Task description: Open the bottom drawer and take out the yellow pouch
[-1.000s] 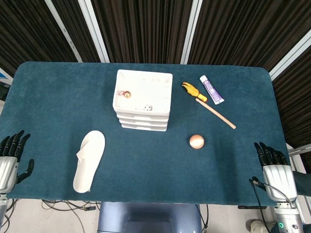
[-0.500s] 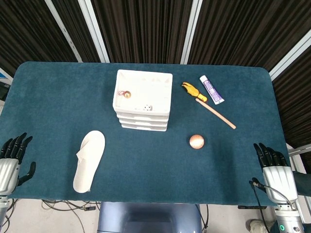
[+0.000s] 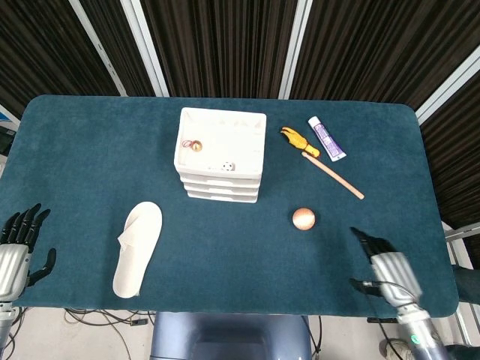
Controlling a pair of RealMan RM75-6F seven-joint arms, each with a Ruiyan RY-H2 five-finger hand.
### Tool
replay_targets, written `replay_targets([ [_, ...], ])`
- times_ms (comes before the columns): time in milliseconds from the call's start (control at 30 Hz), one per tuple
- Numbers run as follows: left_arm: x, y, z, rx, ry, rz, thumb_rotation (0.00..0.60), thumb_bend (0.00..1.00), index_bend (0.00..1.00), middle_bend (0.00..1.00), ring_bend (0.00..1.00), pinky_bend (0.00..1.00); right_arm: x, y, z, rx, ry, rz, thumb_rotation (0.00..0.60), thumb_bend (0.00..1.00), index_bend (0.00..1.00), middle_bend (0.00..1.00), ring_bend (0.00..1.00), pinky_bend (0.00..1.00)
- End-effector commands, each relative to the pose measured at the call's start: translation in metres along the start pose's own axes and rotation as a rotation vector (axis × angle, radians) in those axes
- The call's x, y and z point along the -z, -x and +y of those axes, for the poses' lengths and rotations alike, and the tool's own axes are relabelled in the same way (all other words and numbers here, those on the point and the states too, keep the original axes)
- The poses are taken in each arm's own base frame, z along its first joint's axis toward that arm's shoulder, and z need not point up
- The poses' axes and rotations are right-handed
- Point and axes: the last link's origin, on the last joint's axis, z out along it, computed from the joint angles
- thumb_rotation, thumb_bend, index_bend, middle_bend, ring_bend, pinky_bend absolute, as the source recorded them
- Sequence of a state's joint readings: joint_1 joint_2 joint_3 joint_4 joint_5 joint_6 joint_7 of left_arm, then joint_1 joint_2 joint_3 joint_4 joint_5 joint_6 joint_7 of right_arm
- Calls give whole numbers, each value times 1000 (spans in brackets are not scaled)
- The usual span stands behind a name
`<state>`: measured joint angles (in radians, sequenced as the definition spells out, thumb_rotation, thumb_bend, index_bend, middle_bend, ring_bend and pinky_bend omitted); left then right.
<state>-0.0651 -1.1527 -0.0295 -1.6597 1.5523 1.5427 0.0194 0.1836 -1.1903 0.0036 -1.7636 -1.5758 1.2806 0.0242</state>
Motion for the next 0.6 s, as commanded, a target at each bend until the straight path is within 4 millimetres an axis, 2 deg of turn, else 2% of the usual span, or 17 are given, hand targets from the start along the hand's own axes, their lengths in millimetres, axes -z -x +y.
replay_targets([
  [33, 0, 0, 0, 3, -1, -1, 600, 466, 54, 0, 0, 0, -51, 26, -32, -231, -80, -205, 600, 277, 0, 188, 266, 243],
  [200, 0, 0, -1, 3, -4, -6, 600, 466, 54, 0, 0, 0, -86, 47, -51, -286, -88, -173, 600, 334, 0, 242, 405, 392],
  [267, -1, 0, -2, 8, -9, -10, 600, 466, 54, 0, 0, 0, -98, 58, -62, -319, -89, -155, 600, 351, 1, 314, 499, 508],
  [333, -1, -1, -2, 12, -12, -8, 600, 466, 54, 0, 0, 0, -108, 67, -72, -367, -85, -152, 600, 377, 4, 455, 661, 694],
  [400, -3, 0, -2, 20, -15, -8, 600, 466, 54, 0, 0, 0, -116, 74, -82, -419, -88, -167, 600, 397, 3, 552, 743, 777],
  [433, -3, 0, -2, 24, -16, -9, 600, 465, 54, 0, 0, 0, -120, 77, -89, -452, -94, -180, 600, 406, 3, 601, 776, 801],
  [600, -5, 2, 0, 23, -7, -20, 600, 466, 54, 0, 0, 0, -138, 89, -113, -491, -121, -199, 600, 432, 1, 699, 826, 840],
])
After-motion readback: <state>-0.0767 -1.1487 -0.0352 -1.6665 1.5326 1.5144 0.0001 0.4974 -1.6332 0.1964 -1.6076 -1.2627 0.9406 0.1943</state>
